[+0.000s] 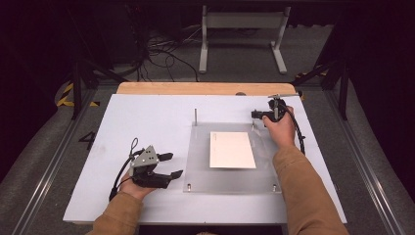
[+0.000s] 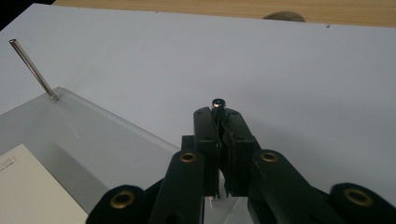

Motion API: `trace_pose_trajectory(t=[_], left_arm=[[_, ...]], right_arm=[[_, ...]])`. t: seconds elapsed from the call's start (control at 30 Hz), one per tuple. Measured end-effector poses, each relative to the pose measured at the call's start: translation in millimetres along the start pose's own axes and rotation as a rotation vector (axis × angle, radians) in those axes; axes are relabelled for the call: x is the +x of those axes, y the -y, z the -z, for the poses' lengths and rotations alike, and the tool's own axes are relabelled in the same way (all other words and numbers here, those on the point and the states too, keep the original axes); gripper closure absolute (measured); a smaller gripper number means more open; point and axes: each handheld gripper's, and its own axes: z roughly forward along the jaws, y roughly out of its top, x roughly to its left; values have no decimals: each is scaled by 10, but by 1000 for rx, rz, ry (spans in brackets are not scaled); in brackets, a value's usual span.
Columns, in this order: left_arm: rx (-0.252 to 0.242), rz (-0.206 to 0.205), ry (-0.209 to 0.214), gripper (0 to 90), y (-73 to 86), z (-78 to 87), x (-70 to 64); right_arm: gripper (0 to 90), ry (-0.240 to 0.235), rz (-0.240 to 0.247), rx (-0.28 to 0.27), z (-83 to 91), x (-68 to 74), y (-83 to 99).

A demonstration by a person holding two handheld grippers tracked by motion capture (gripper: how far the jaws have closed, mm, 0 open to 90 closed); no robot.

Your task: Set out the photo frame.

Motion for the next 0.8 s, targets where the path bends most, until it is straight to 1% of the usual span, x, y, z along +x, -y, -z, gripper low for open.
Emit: trace_pose_trajectory(t=[0.03,0.13,0.17,0.2,0.23,0.27,0.3,0.33,0.37,0.4,0.5,0.53,0.57,0.67,0.8], left_arm=[[0,0,0,264,0,0,0],[-9,-48,13,232,20,0,-33],[-16,-59,20,220,20,0,-44],[-16,-59,20,210,20,0,-44],[-24,-77,24,210,21,-2,-60],[-35,-99,25,176,17,-7,-82],[-39,-111,26,168,13,-11,-92],[-39,-111,26,160,13,-11,-92],[-48,-127,30,146,3,-28,-118],[-48,-127,30,141,3,-28,-118],[-66,-163,34,120,-35,-82,-181],[-66,-163,34,114,-35,-82,-181],[-73,-174,34,111,-49,-98,-199],[-102,-212,14,104,-110,-157,-265],[-130,-240,-5,99,-172,-202,-304]], right_arm=[[856,-2,-5,2,-2,-5,-3],[855,-2,-12,8,-8,-7,-15],[855,-2,-14,9,-9,-7,-17],[855,-2,-14,9,-9,-7,-17],[856,-1,-15,10,-11,-8,-19],[855,-3,-18,11,-14,-14,-22],[855,-3,-22,11,-15,-14,-23],[855,-3,-22,11,-15,-14,-23],[855,-5,-25,11,-17,-19,-23],[855,-5,-25,11,-17,-19,-23],[855,-10,-32,11,-19,-27,-23],[855,-12,-35,10,-20,-29,-23],[855,-12,-35,10,-20,-29,-23],[854,-18,-41,9,-23,-40,-21],[853,-24,-52,3,-29,-50,-17]])
